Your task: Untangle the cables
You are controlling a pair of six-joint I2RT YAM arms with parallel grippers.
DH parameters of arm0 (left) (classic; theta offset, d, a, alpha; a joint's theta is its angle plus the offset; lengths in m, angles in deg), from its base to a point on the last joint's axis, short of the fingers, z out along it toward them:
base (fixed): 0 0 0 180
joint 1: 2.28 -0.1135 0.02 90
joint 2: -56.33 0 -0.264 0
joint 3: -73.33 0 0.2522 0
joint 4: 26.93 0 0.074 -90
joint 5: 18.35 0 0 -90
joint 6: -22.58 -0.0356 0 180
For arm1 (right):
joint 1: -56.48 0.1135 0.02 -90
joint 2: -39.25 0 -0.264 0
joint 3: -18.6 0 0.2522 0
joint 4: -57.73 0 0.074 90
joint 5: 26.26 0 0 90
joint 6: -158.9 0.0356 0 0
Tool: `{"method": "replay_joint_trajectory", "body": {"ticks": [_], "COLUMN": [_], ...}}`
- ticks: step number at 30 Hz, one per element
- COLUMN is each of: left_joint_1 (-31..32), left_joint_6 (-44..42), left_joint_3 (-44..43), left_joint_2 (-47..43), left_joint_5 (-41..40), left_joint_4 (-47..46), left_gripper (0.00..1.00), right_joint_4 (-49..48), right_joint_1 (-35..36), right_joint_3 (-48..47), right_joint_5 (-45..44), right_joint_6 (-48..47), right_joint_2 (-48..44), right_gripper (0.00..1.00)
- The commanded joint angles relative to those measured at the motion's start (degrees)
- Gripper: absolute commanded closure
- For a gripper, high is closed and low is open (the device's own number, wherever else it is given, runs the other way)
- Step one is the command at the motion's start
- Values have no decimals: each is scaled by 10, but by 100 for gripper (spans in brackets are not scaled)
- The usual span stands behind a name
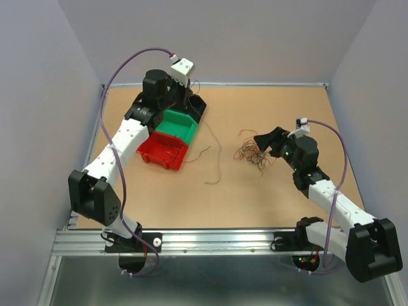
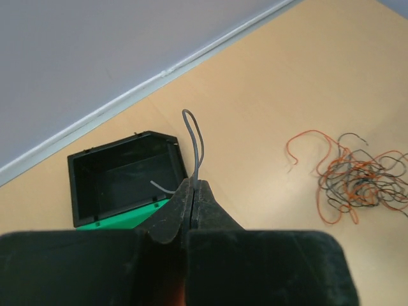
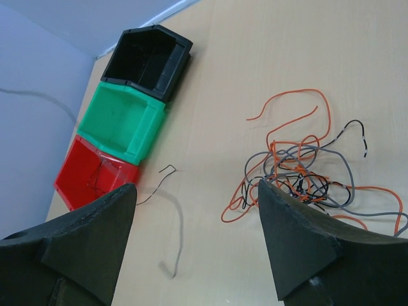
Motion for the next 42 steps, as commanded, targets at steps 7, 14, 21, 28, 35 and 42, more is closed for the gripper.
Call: {"method": "replay_joint_trajectory", "body": {"ticks": [7, 14, 21, 28, 35, 42], "left_joint_1": [-81, -80, -80, -80, -80, -80], "left_joint_6": [21, -3, 2, 30, 55, 62], "left_joint_3": [58, 123, 152, 195, 227, 227], "left_joint_2": [-45, -67, -93, -138, -177, -184], "left_joint_5": [72, 74, 68, 74, 84, 83], "left_joint_4": [-130, -147, -159, -201, -223, -221], "left_gripper": [100, 100, 100, 100, 100, 100], "right_joint_4": [-34, -34, -22, 6, -30, -102], "right_joint_1": [12, 24, 90, 148, 148, 154], "right_joint_3": [7, -2, -75, -223, -357, -446], "right_joint_5": [20, 32, 57, 42, 91, 124], "right_joint_6": [-18, -30, -103, -207, -263, -302], "right_joint_2": [-7, 5, 83, 259, 414, 523], "right_gripper": [19, 20, 20, 23, 23, 24]}}
